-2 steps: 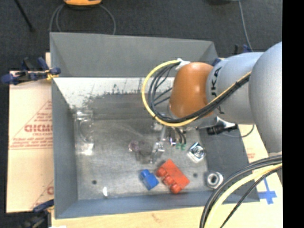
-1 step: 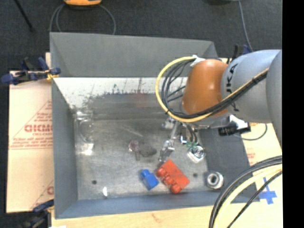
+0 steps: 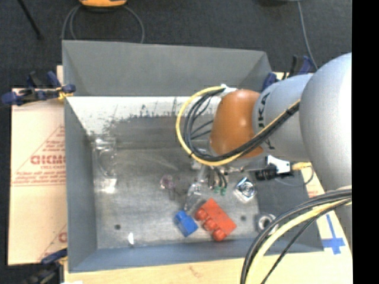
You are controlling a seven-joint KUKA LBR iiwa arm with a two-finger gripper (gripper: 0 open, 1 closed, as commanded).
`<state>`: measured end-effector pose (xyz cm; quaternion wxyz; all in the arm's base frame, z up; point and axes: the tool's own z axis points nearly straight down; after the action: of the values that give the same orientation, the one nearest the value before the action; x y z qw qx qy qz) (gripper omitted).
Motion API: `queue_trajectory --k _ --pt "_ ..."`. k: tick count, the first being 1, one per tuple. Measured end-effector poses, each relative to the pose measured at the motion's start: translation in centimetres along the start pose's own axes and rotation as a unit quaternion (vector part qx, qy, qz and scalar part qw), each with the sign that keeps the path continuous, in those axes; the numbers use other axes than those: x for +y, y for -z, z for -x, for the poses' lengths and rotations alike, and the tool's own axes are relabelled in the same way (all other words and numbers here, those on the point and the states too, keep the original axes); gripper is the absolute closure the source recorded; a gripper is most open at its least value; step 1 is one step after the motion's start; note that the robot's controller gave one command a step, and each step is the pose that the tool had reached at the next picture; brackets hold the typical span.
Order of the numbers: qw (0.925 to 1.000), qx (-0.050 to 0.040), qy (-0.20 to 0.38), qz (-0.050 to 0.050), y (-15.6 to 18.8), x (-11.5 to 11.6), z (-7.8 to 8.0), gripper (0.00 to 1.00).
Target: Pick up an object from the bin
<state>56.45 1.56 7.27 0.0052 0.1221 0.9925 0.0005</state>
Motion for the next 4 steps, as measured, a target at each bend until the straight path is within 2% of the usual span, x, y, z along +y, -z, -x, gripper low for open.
queue_trajectory --k 1,2,3,4 --pt "1.0000 0.0017 0.000 0.000 0.2 0.0 0.2 0.00" --pt "1.0000 -0.0011 0.000 0.001 0.5 0.0 0.4 1.00" --pt "1.0000 0.0014 0.001 0.001 2.6 0.1 0.6 1.00" --pt "1.0000 0.0008 0.002 0.001 7.5 0.1 0.9 1.00"
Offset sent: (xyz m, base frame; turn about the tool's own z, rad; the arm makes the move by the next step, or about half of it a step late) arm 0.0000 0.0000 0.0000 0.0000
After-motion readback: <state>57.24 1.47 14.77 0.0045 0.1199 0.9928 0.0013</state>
